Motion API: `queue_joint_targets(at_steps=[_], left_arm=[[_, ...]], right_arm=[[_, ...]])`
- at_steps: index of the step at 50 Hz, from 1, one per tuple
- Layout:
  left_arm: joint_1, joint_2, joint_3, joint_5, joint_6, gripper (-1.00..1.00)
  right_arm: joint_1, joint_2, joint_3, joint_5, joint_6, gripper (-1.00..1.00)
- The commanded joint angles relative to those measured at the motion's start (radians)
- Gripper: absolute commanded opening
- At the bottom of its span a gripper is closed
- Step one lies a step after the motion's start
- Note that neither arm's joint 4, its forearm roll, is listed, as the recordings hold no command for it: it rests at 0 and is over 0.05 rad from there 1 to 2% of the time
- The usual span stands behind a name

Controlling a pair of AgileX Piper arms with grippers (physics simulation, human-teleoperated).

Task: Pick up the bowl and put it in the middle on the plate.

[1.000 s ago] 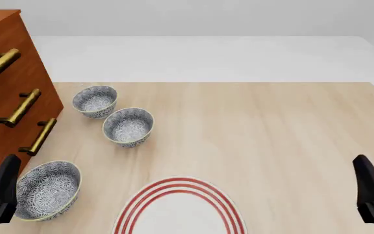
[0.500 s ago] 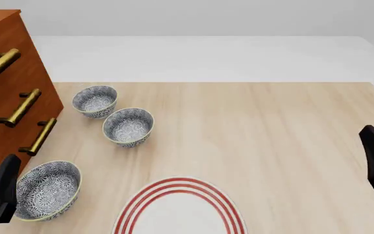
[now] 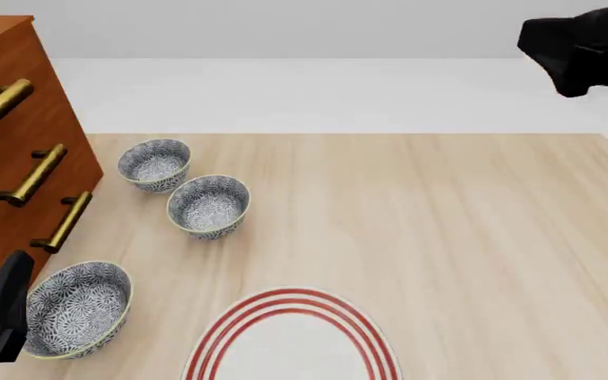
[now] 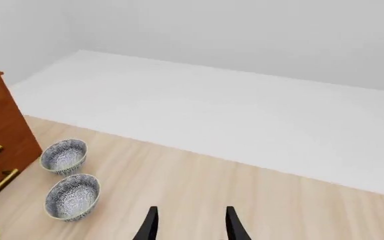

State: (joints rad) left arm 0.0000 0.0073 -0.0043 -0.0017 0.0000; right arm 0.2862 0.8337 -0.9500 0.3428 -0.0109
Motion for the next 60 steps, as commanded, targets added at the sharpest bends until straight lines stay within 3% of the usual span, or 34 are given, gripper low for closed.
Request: queue_joint_targets(at_steps=[1,3,8,17,19,29,49,52,60], left_arm=[[0.000,0.000,0.000,0.000,0.000,1.00],[0.000,0.000,0.000,0.000,0.000,1.00],[0.000,0.000,0.000,0.000,0.000,1.00],[0.000,0.000,0.000,0.000,0.000,1.00],[0.000,0.000,0.000,0.000,0.000,1.00],[0.000,0.000,0.000,0.000,0.000,1.00],[0.000,0.000,0.000,0.000,0.000,1.00],[0.000,0.000,0.000,0.000,0.000,1.00],[0.000,0.000,0.000,0.000,0.000,1.00]], right_arm=[[0.125,0.354,-0.343,0.179,0.030,1.00],[0.149,0.435,-0.420,0.222,0.073,1.00],[0.155,0.545,-0.544,0.275,0.075,1.00],[0.196,0.738,-0.702,0.357,0.168,1.00],[0.192,0.766,-0.737,0.362,0.162,1.00],[0.234,0.900,-0.815,0.371,0.174,1.00],[0.301,1.168,-1.040,0.454,0.272,1.00],[0.339,1.210,-1.060,0.466,0.340,1.00],[0.326,1.297,-1.151,0.499,0.315,1.00]])
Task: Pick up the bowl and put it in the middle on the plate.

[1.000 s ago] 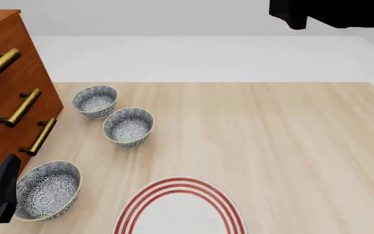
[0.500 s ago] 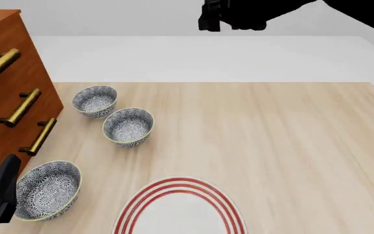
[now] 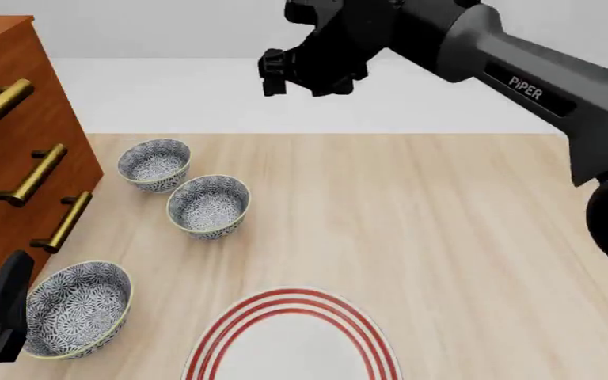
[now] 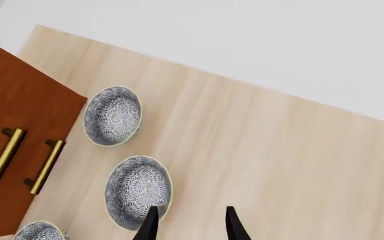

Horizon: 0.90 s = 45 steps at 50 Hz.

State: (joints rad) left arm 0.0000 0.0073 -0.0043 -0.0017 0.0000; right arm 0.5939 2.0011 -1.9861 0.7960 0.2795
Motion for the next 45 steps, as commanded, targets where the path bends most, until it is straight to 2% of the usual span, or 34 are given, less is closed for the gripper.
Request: queue_joint_targets(at_steps=[1,7,27,38,45], left_arm=[[0.000,0.000,0.000,0.000,0.000,1.00],[0.000,0.000,0.000,0.000,0.000,1.00],[0.000,0.000,0.000,0.000,0.000,1.00],[0.000,0.000,0.000,0.000,0.000,1.00],[0.000,0.000,0.000,0.000,0.000,1.00]], right_arm=[[0.018,0.135,-0.120,0.049,0.025,1.00],[0.033,0.206,-0.201,0.082,0.020,1.00],[0.078,0.358,-0.336,0.117,0.003,1.00],[0.080,0.470,-0.486,0.187,0.031,1.00],[0.083,0.512,-0.523,0.206,0.038,1.00]])
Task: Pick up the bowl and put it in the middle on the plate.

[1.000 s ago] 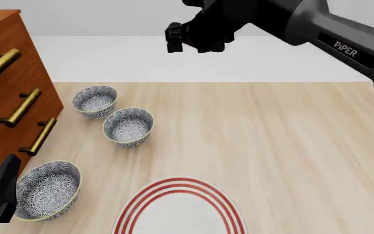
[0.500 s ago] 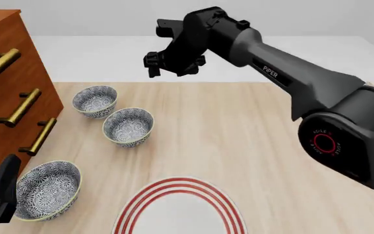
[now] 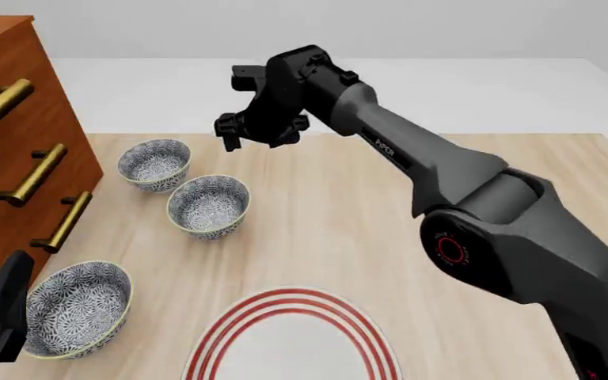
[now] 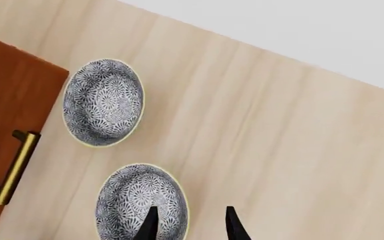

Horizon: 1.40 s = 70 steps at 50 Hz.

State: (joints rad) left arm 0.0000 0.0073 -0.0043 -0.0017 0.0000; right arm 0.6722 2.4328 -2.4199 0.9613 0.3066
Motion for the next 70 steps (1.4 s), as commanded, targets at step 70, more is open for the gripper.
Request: queue_joint_targets(at_steps=[70], left_arm=[[0.000,0.000,0.000,0.000,0.000,1.00]], right_arm=[[0.049,0.086,0.196,-0.131,0.006,1.00]])
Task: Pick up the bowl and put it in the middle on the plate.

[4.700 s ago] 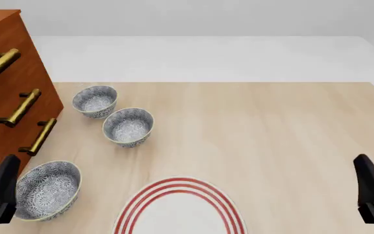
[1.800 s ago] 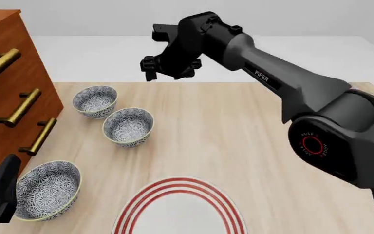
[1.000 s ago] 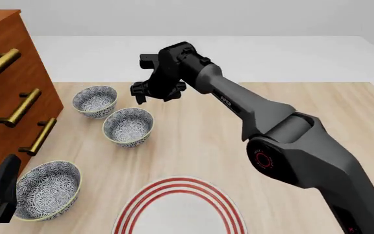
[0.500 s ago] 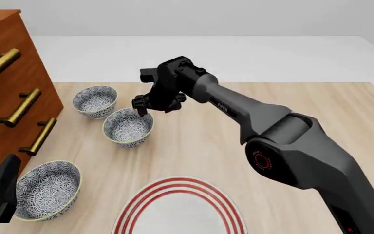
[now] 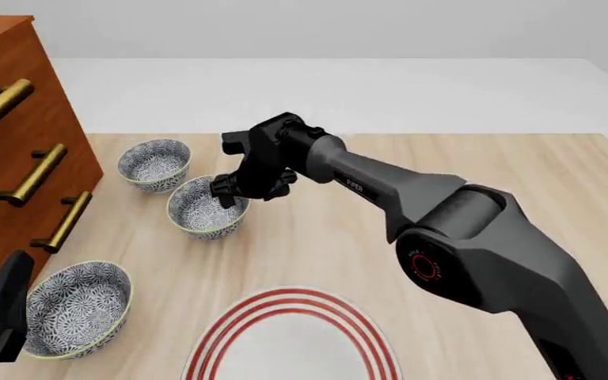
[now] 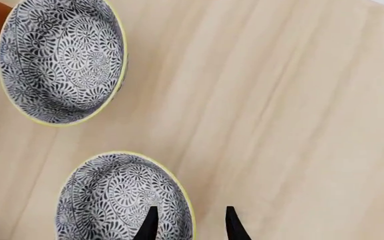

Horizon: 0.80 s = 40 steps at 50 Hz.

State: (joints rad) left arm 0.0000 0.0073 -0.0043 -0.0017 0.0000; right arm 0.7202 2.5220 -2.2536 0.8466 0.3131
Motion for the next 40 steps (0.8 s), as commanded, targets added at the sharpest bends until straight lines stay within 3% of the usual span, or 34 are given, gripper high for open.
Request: queue_joint_targets(at_steps=[1,13,14,30,40], left_arm=[[0.000,0.000,0.000,0.000,0.000,1.00],[0.000,0.000,0.000,0.000,0.000,1.00],[0.000,0.000,0.000,0.000,0.000,1.00],[0.000,0.000,0.000,0.000,0.000,1.00],[0.000,0.000,0.000,0.000,0.000,1.00]], right_arm=[[0.002,-0.003,0.031,-0.017,-0.002,1.00],[0.002,-0.014,0.054,-0.033,-0.008,1.00],[-0.008,-0.022,0.062,-0.039,-0.012,-1.00],[0.019,-0.048,0.091,-0.056,-0.005,-1.00],[0.039,-0.195,0.216,-0.123,0.066,-1.00]])
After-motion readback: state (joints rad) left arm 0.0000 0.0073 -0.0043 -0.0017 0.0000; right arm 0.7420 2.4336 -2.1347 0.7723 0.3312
